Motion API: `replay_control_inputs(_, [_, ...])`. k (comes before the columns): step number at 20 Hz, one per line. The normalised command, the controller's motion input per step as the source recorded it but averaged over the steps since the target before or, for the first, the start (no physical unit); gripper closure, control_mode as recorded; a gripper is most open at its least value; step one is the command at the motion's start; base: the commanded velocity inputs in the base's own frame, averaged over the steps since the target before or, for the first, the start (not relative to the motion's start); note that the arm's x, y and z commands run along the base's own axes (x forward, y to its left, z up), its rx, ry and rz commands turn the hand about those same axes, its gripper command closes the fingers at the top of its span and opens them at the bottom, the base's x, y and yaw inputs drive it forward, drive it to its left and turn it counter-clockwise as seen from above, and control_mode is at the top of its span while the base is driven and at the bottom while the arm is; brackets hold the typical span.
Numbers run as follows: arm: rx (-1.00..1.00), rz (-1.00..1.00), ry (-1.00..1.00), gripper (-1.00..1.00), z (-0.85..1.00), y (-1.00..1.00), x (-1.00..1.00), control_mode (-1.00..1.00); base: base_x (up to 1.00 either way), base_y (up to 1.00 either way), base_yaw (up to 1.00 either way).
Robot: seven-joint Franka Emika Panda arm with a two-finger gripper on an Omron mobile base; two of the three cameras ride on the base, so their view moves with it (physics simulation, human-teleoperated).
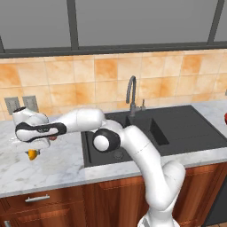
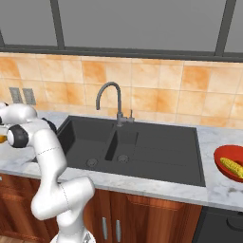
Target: There is a mixed pile of frozen fruits and vegetables on the counter. Locate all the frozen vegetables and place the items in a bowl on the counter. Take all the frozen fruits and defrost them in a running sink.
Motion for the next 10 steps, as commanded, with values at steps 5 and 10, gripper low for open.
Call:
replay_control_inputs(5, [-0.07,0.01,0.16,1.00,0.06,-0.93,-0.14,-1.00,0.00,0.00,0.00])
replay_control_inputs(10, [0.10,0.01,0.03,1.00,0.02,-1.00,-0.21,-1.00,0.00,0.00,0.00])
